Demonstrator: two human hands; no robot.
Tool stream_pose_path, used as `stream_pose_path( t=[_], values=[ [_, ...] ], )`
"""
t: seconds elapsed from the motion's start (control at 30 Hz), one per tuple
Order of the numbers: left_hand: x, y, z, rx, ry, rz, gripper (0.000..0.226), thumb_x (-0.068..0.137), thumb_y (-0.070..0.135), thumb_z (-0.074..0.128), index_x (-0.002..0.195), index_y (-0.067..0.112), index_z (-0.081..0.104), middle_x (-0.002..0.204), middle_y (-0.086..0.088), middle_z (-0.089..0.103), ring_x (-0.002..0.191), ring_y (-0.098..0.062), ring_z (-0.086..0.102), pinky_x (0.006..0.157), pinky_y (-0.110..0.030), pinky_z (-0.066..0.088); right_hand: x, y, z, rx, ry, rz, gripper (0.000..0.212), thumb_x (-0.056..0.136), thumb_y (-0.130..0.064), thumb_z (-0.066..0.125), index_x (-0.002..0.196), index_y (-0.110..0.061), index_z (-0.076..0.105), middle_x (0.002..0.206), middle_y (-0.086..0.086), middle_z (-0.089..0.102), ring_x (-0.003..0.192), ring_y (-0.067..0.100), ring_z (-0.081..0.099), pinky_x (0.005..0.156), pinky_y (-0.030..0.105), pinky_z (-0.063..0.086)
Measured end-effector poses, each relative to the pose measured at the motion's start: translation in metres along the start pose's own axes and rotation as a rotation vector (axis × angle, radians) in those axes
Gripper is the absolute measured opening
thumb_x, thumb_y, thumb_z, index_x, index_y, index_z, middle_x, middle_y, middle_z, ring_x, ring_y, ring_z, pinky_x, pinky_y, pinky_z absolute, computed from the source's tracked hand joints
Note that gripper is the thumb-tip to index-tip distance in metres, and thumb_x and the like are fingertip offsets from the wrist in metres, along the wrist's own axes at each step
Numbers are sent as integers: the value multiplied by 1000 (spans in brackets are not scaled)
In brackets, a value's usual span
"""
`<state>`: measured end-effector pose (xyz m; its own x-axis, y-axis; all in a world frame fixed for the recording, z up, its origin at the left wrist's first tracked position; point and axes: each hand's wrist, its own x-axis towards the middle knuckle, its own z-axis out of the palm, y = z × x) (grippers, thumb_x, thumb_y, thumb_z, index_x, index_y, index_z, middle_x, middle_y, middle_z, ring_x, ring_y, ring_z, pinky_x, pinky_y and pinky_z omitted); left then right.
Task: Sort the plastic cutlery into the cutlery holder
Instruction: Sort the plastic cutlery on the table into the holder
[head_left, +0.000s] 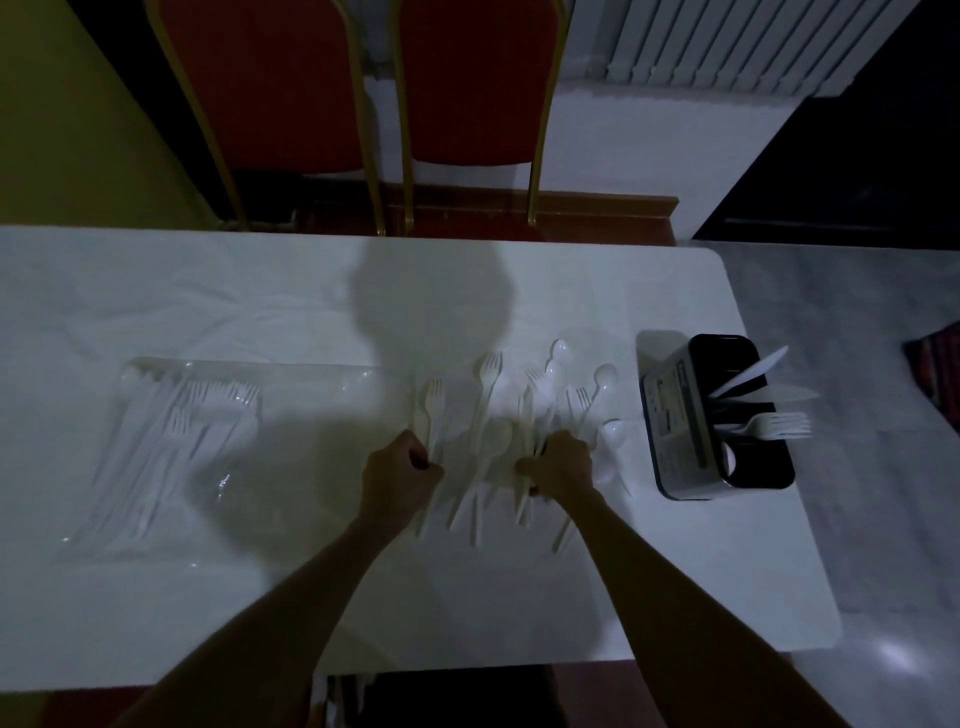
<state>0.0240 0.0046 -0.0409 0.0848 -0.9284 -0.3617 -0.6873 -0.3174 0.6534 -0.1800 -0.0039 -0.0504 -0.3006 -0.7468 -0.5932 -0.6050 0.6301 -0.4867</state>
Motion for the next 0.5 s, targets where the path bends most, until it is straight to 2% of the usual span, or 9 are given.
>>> stream_pose_path(
  t=[0.13, 0.17, 0.27, 0.4, 0.5],
  values=[
    [3, 2, -8, 14, -29, 51, 25, 76, 13, 73, 96, 12, 58, 79, 2, 65, 72, -17, 63, 61, -20, 45, -1, -2, -7, 105, -47, 20, 30, 84, -17, 72, 103, 6, 64, 94, 19, 73, 73, 27, 73, 56, 23, 59],
    [4, 3, -9, 10, -32, 57, 26, 76, 13, 72, 99, 12, 61, 82, 0, 67, 73, -17, 64, 62, -19, 45, -2, -2, -9, 140, -49, 21, 29, 85, -15, 71, 104, 6, 64, 95, 19, 73, 72, 26, 72, 58, 23, 59],
    [6, 7, -8, 42, -71, 58, 18, 77, 14, 70, 95, 13, 68, 87, -2, 73, 75, -15, 66, 57, -13, 40, -7, -3, -12, 222, -40, 7, 30, 85, -11, 70, 108, 6, 64, 100, 19, 71, 70, 24, 68, 62, 26, 58],
    [2, 6, 1, 185, -130, 58, 19, 74, 17, 75, 89, 7, 67, 91, -8, 71, 84, -24, 65, 66, -23, 39, -10, -2, -8, 227, 2, -10, 30, 84, -10, 71, 110, 3, 64, 100, 18, 71, 70, 23, 69, 66, 28, 59],
    [-1, 5, 8, 231, -123, 37, 25, 74, 17, 75, 90, 2, 63, 92, -14, 69, 86, -29, 64, 69, -30, 45, -11, 2, -4, 206, 16, -24, 29, 83, -12, 72, 109, 0, 65, 101, 16, 71, 72, 22, 70, 68, 30, 61]
  ],
)
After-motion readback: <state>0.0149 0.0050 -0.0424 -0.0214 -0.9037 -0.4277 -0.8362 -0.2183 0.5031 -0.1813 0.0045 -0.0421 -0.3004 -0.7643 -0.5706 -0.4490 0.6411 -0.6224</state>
